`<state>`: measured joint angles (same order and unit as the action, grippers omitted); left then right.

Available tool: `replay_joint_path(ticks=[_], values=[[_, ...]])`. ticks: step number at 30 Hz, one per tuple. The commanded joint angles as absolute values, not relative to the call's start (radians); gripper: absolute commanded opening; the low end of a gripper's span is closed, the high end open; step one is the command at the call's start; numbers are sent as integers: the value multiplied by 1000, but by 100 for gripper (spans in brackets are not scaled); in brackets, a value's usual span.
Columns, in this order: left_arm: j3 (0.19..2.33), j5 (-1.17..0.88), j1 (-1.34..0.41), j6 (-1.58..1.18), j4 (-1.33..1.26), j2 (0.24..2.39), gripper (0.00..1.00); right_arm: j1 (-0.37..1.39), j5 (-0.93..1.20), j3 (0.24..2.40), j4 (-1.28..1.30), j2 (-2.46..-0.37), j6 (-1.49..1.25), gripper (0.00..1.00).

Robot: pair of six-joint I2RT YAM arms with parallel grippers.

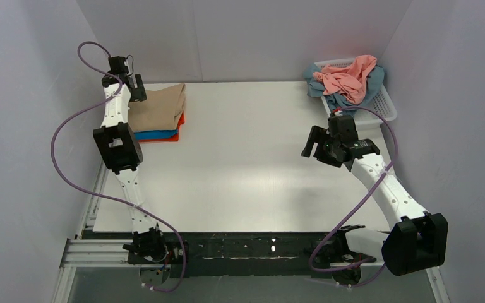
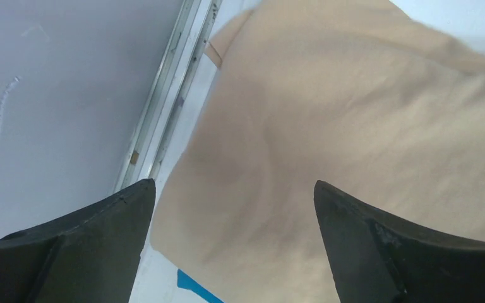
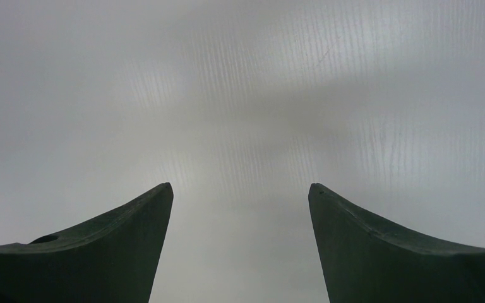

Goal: Fold and stack the t-shirts
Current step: Put the neatly folded tshirt into the corner of the board with the left arm, then reset both arms

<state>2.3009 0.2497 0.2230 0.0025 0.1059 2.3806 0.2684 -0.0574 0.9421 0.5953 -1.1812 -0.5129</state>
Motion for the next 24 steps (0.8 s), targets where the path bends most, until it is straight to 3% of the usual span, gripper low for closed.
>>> replay_joint_path(ticks=[1,6,17,24], values=[[2318,206,217,-52,122,2349,98,262,-72,999,613,-1184,-530,87],[2328,169,211,-112,181,2284,98,262,-80,1004,611,-1173,-521,87],[1985,-119,81,-312,236,1974,98,262,-78,920,557,-1067,-506,89],[1489,-204,-63,-486,134,1627,98,261,-112,820,480,-941,-499,91]])
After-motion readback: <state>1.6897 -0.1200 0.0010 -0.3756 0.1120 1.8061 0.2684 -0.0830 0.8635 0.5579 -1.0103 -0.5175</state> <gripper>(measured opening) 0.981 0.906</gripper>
